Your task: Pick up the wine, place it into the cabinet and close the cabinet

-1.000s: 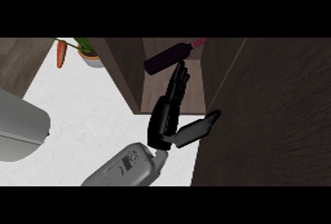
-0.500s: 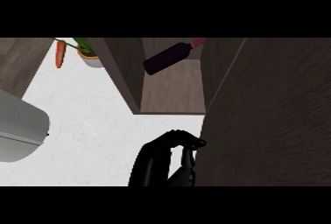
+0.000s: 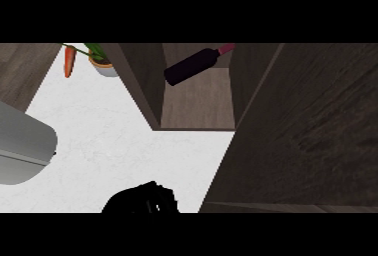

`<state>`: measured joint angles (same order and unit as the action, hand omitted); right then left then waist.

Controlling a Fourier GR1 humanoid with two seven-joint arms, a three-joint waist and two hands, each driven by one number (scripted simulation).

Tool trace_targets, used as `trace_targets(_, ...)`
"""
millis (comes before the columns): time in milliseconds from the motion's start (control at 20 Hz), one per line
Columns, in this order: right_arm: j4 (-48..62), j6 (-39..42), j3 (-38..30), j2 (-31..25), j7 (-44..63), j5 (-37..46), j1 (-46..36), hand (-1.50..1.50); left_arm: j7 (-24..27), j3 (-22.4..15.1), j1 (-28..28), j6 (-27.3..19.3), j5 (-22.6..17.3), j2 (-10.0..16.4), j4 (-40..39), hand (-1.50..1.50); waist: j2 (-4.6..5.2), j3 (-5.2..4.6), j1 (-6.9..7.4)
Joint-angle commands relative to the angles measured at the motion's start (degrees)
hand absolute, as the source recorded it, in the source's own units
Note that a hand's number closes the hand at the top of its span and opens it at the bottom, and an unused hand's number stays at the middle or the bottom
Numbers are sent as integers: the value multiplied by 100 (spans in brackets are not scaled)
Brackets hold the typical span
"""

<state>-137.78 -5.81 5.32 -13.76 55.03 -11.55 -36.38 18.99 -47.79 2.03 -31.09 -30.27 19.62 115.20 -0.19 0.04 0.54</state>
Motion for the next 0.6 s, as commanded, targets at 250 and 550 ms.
trace_targets(250, -325, -111, 1152, 817, 389, -667, -92, 150, 424, 1045, -1114, 1328, -870, 1524, 979, 150, -23, -22, 96)
trace_targets(550, 128, -585, 2060, 1352, 659, 117, -690, 150, 953, 2253, -1929, 2427, -1698, 2214, 814, 150, -37, -31, 87)
